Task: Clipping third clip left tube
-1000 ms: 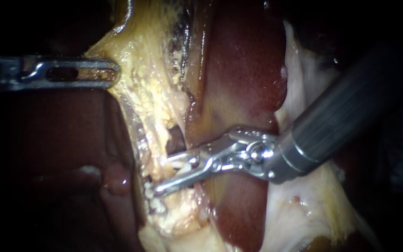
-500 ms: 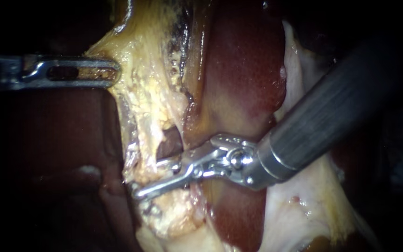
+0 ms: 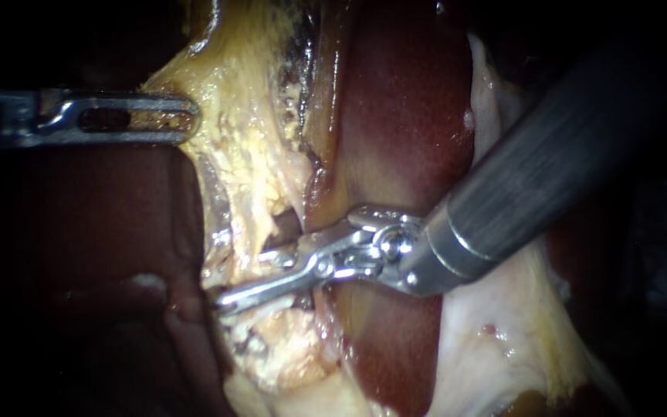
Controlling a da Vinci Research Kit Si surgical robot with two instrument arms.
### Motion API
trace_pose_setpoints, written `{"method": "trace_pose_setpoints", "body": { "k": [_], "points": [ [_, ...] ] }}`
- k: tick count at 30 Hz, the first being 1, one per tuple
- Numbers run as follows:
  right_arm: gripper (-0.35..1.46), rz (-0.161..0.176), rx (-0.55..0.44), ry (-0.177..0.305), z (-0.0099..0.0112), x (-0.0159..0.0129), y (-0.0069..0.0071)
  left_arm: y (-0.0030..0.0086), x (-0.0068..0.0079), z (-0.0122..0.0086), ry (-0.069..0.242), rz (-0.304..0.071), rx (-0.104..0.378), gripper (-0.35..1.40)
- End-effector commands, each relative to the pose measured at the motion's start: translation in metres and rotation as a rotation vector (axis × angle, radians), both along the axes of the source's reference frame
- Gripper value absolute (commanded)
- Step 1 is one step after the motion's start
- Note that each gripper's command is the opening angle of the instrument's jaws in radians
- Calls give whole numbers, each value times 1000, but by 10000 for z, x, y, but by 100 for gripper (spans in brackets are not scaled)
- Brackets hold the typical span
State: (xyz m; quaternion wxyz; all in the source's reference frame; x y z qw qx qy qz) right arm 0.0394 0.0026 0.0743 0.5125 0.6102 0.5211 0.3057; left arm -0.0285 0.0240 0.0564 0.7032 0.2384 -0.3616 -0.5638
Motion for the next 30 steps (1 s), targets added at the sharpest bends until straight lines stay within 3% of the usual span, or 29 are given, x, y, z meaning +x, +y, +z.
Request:
{"method": "trace_pose_setpoints", "body": {
  "k": [1, 10, 14, 24, 28, 30],
  "points": [
    [50, 2, 4, -8, 0, 0, 1, 0, 0, 0, -1, 0, 0, -35],
    [51, 12, 21, -18, 1, 12, 4, 1, -1, 1, 0, 0, 0, -35],
    [51, 35, 31, -28, 1, 21, 9, 1, -1, 1, 0, 0, 0, -35],
    [50, 72, 58, -61, -6, 19, 36, 1, -1, 1, 0, -1, 0, -35],
    [44, 76, 60, -66, -1, 18, 38, 1, -1, 1, 0, -1, 0, -35],
    [27, 77, 59, -67, 2, 17, 40, 0, -1, 1, 0, -1, 0, -35]
  ]
}}
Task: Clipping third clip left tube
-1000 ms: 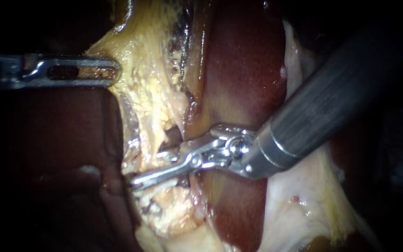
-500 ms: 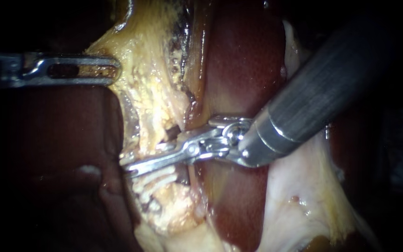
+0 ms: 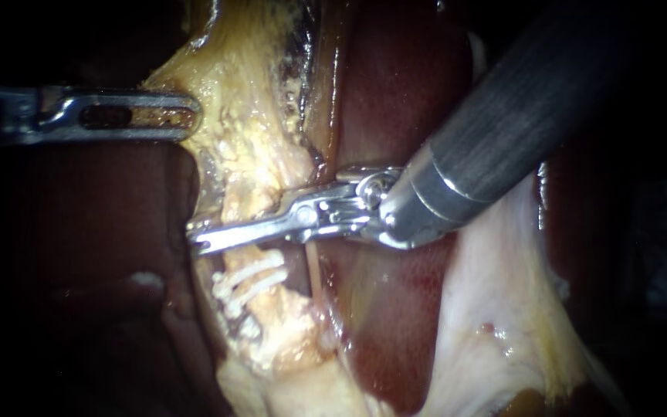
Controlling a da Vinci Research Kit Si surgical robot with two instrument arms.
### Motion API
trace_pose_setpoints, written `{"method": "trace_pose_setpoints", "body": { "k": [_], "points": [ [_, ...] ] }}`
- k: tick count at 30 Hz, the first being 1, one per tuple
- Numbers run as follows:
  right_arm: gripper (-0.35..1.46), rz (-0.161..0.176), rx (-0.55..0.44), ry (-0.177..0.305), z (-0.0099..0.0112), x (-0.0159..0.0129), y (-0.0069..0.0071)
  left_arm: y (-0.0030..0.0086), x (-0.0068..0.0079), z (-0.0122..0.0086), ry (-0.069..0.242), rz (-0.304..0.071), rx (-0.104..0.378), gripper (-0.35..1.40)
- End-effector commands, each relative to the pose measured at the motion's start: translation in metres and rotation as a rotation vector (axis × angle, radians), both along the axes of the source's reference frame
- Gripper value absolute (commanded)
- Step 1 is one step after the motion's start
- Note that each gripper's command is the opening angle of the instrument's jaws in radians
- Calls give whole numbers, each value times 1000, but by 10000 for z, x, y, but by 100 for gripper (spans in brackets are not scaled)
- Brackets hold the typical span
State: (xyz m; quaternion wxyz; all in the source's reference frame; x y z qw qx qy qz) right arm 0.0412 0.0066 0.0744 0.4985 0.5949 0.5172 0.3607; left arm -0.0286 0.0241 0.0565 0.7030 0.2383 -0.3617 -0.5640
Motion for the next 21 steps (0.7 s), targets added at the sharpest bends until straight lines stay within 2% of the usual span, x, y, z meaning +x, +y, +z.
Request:
{"method": "trace_pose_setpoints", "body": {
  "k": [1, 3, 10, 21],
  "points": [
    [0, 1, 5, -7, 4, -1, 1, 0, 0, 0, 0, 0, 0, -35],
    [-35, 24, 15, -25, 10, -4, 5, 0, 0, 0, 0, 0, 0, -35],
    [-35, 26, 4, -33, 29, -12, 14, 0, 0, 0, 0, 0, 0, -35],
    [-35, 25, 4, -29, 23, -10, 8, 0, -2, 0, 1, -1, 0, -35]
  ]
}}
